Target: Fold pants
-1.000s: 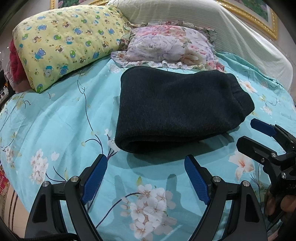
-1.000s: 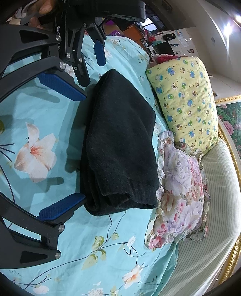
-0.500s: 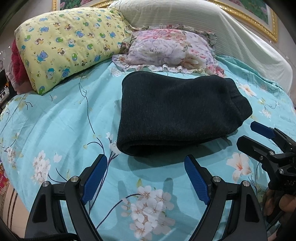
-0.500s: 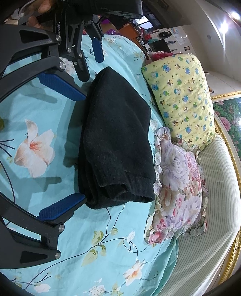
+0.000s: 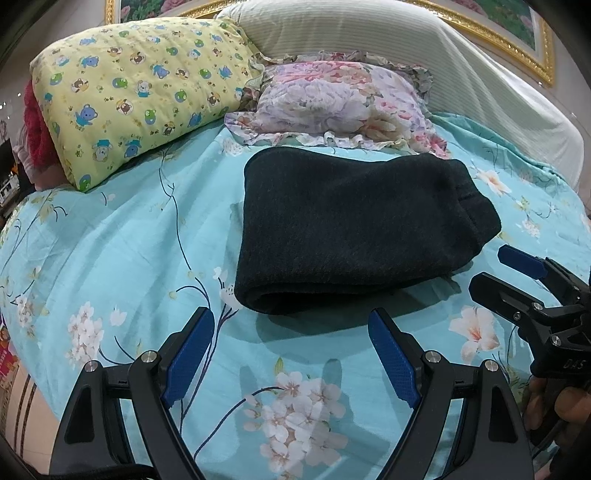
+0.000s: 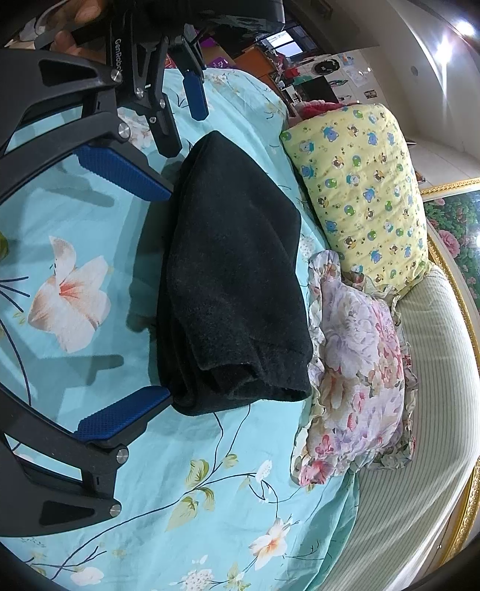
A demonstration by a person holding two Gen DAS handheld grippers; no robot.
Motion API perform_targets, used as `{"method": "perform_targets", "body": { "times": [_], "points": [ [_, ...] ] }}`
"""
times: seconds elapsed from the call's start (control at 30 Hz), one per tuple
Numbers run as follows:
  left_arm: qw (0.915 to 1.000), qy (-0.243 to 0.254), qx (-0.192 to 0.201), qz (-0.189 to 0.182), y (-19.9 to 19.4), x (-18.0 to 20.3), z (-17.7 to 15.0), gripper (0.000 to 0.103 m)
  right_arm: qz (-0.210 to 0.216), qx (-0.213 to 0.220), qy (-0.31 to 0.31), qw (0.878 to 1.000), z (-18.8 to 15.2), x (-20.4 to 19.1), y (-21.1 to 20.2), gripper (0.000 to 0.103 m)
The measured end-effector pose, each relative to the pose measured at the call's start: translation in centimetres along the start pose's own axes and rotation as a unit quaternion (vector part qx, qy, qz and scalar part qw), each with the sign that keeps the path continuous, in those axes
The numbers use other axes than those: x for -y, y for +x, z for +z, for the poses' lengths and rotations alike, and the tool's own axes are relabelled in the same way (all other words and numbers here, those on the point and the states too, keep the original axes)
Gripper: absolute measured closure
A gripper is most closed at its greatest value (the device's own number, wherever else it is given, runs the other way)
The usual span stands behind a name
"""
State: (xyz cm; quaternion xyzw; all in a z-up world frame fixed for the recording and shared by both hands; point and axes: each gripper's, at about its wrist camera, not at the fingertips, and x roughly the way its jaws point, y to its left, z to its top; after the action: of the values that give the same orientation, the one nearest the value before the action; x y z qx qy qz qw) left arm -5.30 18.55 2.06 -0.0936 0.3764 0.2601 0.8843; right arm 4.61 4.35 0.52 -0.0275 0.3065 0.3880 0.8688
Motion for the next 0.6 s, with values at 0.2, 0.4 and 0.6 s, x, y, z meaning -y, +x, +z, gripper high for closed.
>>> {"method": "perform_targets", "body": {
  "times": [0.2,0.4,0.6],
  "points": [
    [1.0000,0.004,0.007,0.003,-0.4,0.3,0.4,0.017,0.000,0.004,0.001,1.000,0.3,0.2,-0.2,0.003],
    [0.9996,-0.007,0.026,-0.006,-1.2,0.0,1.5,0.017,-0.001,0.012,-0.005,1.000,1.3,0.3,-0.7,0.002],
    [0.9994,-0.010,0.031,-0.011,-1.2,0.0,2.3,0.017,-0.002,0.012,-0.006,1.000,1.8,0.3,-1.0,0.001]
  ]
}}
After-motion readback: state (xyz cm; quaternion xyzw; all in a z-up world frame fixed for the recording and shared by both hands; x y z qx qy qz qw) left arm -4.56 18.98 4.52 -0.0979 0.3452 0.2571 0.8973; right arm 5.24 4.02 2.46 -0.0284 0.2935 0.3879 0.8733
